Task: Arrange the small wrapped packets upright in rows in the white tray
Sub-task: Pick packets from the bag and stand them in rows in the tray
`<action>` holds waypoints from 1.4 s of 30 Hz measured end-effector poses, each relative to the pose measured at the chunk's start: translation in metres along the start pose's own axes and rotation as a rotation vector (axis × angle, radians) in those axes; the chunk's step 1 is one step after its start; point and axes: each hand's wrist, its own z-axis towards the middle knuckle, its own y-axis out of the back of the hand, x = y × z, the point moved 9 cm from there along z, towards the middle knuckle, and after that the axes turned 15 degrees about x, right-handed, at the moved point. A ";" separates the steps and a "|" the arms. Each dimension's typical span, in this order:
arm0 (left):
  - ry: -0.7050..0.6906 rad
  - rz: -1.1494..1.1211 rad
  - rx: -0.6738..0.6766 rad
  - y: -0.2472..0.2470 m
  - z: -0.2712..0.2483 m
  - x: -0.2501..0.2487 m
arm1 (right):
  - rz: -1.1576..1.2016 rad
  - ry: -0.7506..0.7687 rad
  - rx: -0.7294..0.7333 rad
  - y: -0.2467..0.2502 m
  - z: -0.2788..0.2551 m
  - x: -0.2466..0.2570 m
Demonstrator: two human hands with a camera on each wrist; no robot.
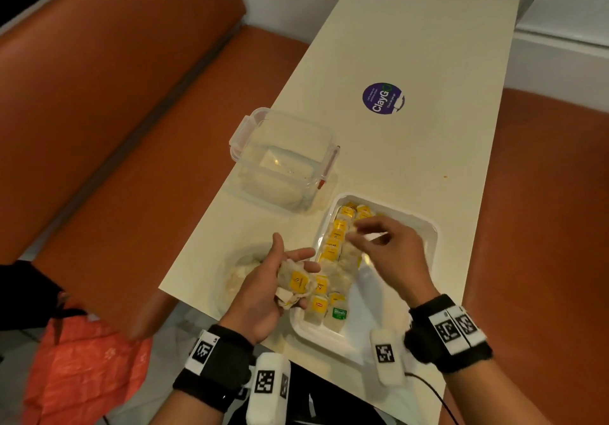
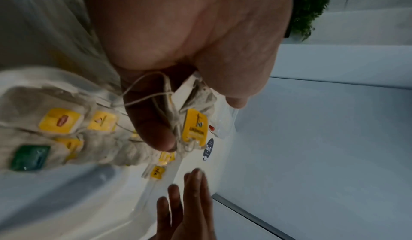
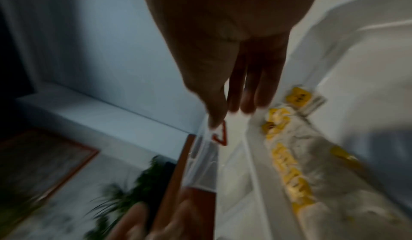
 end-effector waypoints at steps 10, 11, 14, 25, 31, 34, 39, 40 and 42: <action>-0.023 0.119 0.144 -0.035 0.002 0.000 | -0.462 0.203 0.315 -0.056 -0.050 0.059; -0.026 0.110 0.139 -0.035 0.003 0.002 | -0.457 0.187 0.304 -0.053 -0.050 0.057; -0.041 0.046 0.116 -0.034 0.001 0.006 | -0.408 0.154 0.287 -0.049 -0.052 0.049; -0.131 0.076 -0.122 -0.006 -0.004 0.024 | 0.072 0.111 0.389 -0.010 -0.061 0.059; -0.186 0.223 -0.114 -0.001 -0.013 0.009 | 0.018 0.167 0.476 0.014 -0.061 0.075; -0.239 0.372 -0.067 -0.014 -0.022 -0.007 | -0.013 0.187 0.492 0.012 -0.062 0.079; -0.223 0.584 0.152 -0.057 -0.023 -0.009 | -0.035 0.198 0.547 0.001 -0.064 0.081; -0.227 0.605 0.155 -0.059 -0.021 -0.008 | -0.038 0.198 0.530 0.000 -0.064 0.079; -0.232 0.623 0.159 -0.061 -0.016 -0.006 | -0.037 0.191 0.464 0.003 -0.060 0.071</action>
